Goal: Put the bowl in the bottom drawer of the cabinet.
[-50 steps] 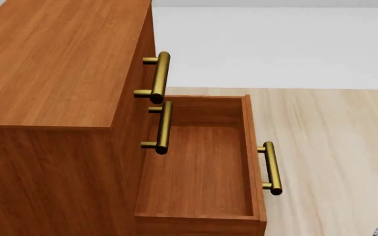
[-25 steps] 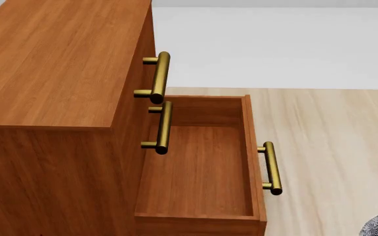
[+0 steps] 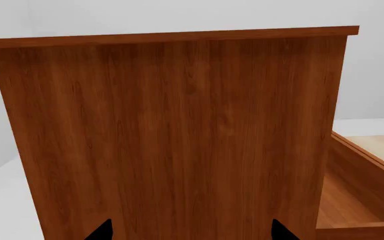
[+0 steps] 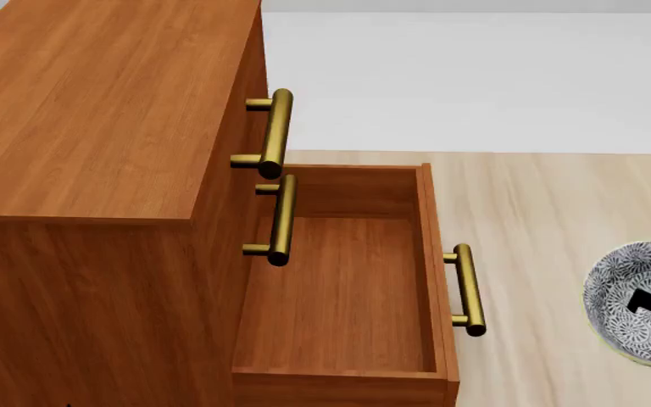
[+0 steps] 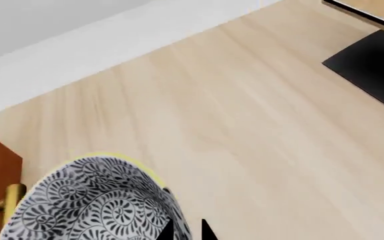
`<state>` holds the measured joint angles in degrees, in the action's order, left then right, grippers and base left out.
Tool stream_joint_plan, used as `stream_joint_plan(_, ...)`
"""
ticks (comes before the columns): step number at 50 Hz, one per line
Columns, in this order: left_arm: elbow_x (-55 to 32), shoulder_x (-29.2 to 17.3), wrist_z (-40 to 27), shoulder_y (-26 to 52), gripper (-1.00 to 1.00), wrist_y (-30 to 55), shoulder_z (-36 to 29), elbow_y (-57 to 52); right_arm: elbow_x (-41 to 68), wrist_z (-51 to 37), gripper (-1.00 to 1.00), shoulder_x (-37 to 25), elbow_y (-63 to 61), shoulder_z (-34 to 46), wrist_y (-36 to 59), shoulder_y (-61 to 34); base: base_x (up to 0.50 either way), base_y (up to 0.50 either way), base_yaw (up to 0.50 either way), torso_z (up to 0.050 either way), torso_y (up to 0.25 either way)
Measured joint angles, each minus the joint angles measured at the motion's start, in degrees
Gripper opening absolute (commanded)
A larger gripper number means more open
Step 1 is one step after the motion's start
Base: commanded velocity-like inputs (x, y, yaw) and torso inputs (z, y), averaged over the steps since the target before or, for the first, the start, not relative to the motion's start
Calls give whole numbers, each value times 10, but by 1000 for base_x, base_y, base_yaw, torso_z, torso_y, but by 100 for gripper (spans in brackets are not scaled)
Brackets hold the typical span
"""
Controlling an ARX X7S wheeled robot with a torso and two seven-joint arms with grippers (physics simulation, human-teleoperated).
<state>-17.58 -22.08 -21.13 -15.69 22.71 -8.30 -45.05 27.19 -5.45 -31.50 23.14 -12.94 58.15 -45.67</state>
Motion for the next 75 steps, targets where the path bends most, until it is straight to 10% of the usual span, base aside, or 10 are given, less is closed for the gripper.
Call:
stream_joint_plan(35,-7,-8,-3,-7,100,-11,0,-5,32,-37,-100,92,-33,55,84,-155,0,0,0,0,0)
stream_joint_plan(75,-18,-17,-3,-28,100,-43,11,-2,-34,41,-100,205,286,191,-56,-293,0,0,0,0,0)
